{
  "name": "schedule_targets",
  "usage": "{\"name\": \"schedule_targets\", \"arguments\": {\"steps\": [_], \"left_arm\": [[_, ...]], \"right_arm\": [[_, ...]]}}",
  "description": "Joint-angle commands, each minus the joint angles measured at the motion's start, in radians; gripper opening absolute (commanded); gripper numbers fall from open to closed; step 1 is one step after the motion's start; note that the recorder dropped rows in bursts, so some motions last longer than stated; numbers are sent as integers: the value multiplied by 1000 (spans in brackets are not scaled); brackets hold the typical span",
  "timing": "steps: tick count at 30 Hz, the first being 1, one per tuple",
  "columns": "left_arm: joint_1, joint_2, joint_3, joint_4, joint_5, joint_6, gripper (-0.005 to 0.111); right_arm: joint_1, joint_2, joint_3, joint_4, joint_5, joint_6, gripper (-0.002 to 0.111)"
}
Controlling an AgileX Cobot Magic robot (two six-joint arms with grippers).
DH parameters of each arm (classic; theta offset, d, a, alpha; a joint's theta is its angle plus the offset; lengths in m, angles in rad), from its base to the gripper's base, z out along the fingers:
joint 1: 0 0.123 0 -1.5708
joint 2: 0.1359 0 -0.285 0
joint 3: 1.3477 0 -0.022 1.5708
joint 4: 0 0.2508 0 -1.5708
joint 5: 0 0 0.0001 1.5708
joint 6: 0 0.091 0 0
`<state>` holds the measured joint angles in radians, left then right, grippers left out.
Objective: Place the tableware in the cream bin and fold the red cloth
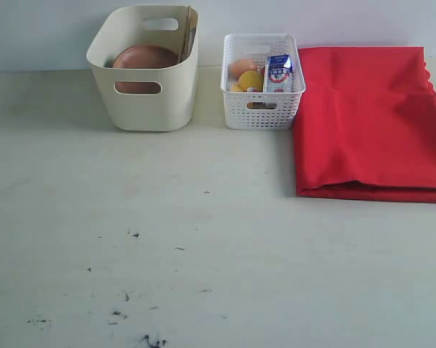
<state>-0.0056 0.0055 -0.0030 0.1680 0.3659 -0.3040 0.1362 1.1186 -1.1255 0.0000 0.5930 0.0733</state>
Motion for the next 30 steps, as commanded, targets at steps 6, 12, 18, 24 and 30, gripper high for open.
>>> {"name": "schedule_targets", "arguments": {"steps": [6, 12, 18, 24, 30], "left_arm": [[-6, -6, 3, 0, -4, 1, 0], [-6, -6, 3, 0, -4, 1, 0], [-6, -6, 3, 0, -4, 1, 0], [-6, -6, 3, 0, -4, 1, 0], [-6, -6, 3, 0, -4, 1, 0]], "right_arm": [[3, -296, 196, -112, 37, 30, 0], [3, -515, 277, -116, 124, 30, 0], [3, -687, 306, -116, 172, 30, 0], [3, -776, 366, -116, 149, 5, 0], [3, -801, 435, -87, 71, -3, 0]]}}
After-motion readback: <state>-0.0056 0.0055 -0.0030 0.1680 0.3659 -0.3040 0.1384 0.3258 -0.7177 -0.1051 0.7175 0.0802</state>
